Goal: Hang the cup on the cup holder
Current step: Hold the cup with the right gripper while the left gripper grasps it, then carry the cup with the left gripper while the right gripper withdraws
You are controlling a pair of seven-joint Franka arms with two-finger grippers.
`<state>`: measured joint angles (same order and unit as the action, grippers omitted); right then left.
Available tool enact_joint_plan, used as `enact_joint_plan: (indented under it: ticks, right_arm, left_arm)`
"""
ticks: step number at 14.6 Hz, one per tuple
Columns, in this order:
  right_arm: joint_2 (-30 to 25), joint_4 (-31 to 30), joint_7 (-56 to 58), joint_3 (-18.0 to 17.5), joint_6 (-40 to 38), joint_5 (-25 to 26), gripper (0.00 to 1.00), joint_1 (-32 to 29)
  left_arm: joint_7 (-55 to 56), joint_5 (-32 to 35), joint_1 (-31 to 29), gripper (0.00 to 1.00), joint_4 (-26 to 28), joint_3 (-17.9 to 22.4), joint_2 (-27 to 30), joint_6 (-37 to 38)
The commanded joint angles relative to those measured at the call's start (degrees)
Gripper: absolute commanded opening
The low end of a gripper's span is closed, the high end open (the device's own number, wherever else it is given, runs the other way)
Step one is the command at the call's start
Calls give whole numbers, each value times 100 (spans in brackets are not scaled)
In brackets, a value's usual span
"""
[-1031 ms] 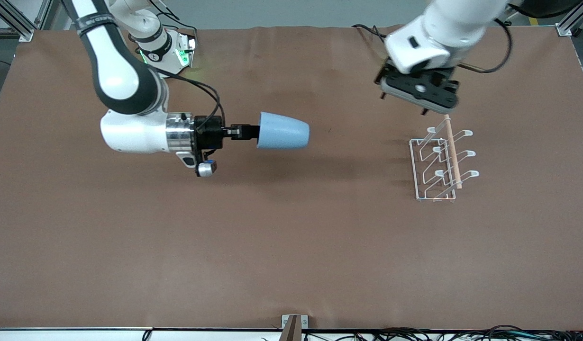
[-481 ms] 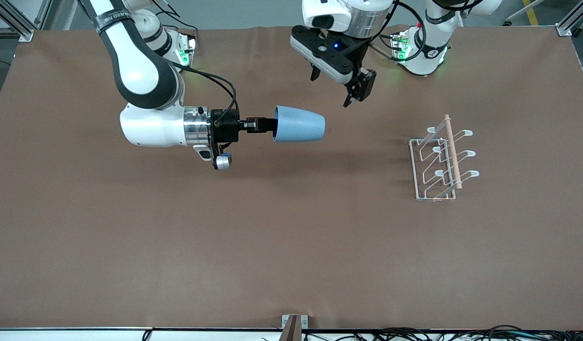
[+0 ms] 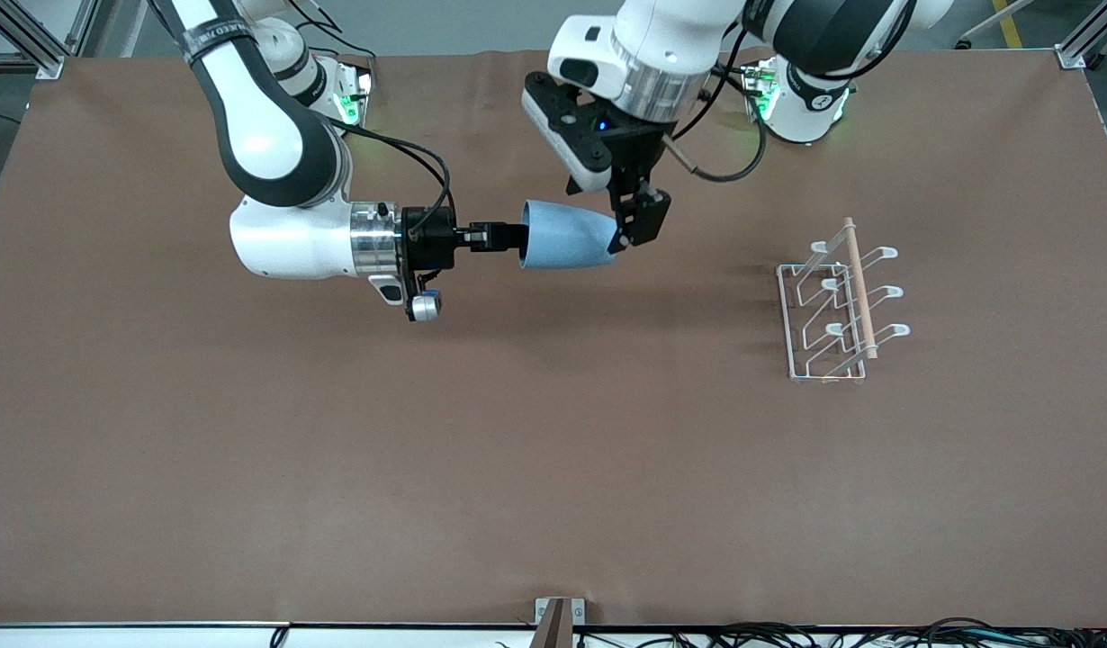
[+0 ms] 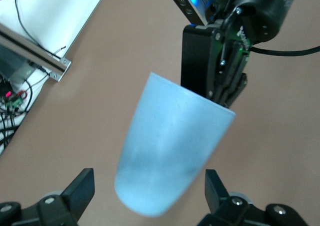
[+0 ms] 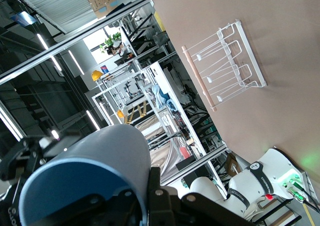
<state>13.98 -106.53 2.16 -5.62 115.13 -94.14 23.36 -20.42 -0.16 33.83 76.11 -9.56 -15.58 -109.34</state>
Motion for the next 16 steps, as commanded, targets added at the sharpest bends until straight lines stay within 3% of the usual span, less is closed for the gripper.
enact_joint_plan:
  ticks: [1,10,12,16]
  right_arm:
    - [-115,-131,47,44,-26,-175,2,90]
    - [-115,-131,47,44,-17,-175,3,116]
    - [-115,-131,47,44,-17,-175,3,116]
    - [-115,-131,47,44,-17,-175,6,116]
  left_arm:
    - [-408,104,79,98,-210,24,-226,-70]
    - [-990,60,88,97,-149,-133,-507,79]
    - [-1042,51,88,95,-149,-143,-577,79]
    - [-1253,51,88,81,-149,-143,-613,79]
